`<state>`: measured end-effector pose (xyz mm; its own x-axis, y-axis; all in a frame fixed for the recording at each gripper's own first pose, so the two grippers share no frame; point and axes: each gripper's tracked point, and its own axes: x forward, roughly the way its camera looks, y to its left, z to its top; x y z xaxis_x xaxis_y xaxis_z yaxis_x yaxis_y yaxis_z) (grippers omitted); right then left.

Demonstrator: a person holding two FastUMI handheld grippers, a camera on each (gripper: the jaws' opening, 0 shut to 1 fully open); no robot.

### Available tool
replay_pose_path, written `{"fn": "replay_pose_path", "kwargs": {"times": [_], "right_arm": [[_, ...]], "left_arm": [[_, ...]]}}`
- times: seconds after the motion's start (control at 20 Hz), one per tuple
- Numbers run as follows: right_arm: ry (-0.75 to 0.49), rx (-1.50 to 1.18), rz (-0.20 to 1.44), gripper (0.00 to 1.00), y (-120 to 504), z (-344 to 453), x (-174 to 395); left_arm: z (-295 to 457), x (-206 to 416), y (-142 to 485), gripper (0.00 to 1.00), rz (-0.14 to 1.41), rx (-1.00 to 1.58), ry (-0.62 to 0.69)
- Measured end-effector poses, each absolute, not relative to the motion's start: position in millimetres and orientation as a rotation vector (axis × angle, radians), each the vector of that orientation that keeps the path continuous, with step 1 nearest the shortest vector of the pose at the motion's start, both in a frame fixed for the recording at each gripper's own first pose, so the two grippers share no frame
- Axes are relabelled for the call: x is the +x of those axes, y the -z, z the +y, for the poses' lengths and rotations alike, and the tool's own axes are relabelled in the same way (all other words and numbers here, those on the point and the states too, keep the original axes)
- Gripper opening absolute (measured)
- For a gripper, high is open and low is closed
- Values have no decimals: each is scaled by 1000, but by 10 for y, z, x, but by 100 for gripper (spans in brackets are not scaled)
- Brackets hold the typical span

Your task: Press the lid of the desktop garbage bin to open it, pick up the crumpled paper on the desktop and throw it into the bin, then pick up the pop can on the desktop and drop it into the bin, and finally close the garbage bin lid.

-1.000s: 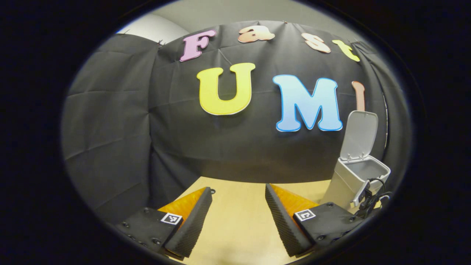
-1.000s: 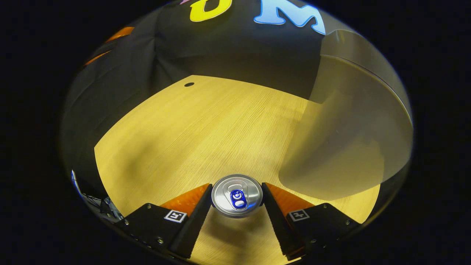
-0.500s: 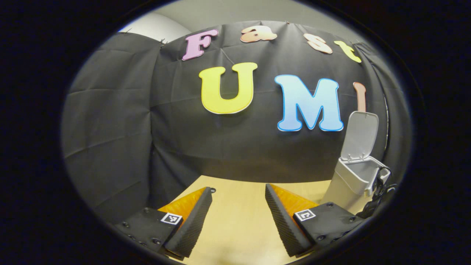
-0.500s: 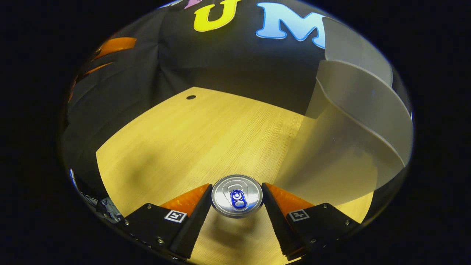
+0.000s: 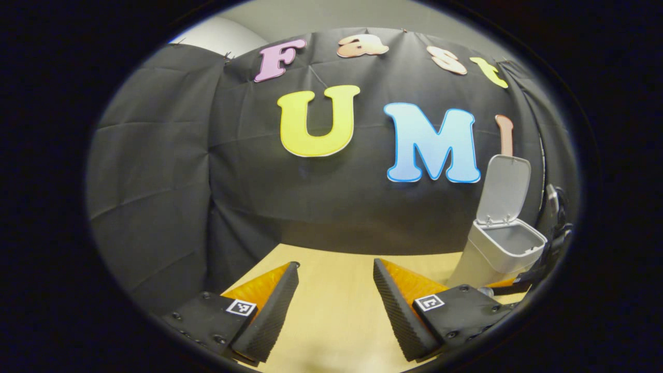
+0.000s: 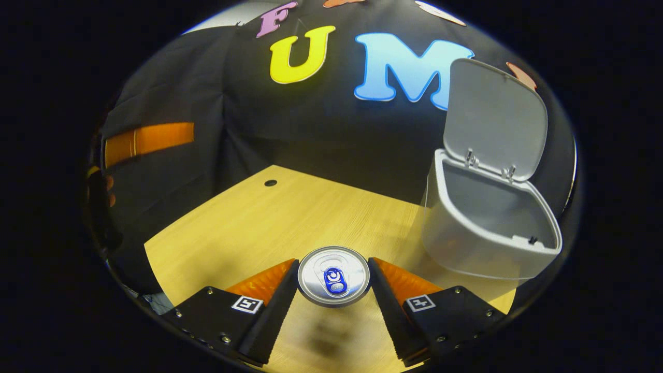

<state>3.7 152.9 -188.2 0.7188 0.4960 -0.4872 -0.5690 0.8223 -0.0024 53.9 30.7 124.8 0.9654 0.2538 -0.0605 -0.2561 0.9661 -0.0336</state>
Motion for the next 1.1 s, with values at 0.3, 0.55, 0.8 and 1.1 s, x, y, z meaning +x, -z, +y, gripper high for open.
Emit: {"fn": "replay_pose_path", "kwargs": {"times": [0.3,0.55,0.8,1.1], "right_arm": [[-581,-91,363,85,1276,1523,217],[-544,-57,260,84,812,1392,405],[-459,-21,179,84,460,1078,605],[-319,2,158,84,391,511,861]], "left_arm": [[311,544,-1217,99,62,-47,-257],[284,565,-1179,96,73,-57,-251],[286,576,-1123,95,86,-62,-249],[236,641,-1052,100,105,-71,-237]]}}
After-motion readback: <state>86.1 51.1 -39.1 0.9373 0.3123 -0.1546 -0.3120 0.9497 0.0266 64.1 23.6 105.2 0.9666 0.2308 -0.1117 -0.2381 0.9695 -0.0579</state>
